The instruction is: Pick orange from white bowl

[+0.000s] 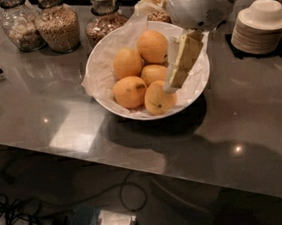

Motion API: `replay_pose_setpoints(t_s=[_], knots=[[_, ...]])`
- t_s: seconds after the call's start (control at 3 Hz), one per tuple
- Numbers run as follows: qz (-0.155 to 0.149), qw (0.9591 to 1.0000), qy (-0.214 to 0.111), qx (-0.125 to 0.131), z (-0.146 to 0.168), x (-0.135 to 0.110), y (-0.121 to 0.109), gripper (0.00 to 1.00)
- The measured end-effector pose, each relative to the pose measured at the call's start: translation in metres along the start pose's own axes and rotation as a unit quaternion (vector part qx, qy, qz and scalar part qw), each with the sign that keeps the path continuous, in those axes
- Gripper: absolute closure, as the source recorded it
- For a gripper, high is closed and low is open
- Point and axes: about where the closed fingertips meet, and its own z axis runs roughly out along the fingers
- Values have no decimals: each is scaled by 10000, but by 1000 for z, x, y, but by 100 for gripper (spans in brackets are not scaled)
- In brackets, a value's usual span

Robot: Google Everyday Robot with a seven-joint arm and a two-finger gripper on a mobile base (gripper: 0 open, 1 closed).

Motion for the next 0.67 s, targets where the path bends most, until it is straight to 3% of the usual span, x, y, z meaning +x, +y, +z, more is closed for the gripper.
replay_pose_setpoints(t_s=[0.33, 0.67], knots=[[-227, 9995, -46, 230, 16, -22, -42, 0], [-228, 9995, -46, 230, 16, -22, -42, 0]])
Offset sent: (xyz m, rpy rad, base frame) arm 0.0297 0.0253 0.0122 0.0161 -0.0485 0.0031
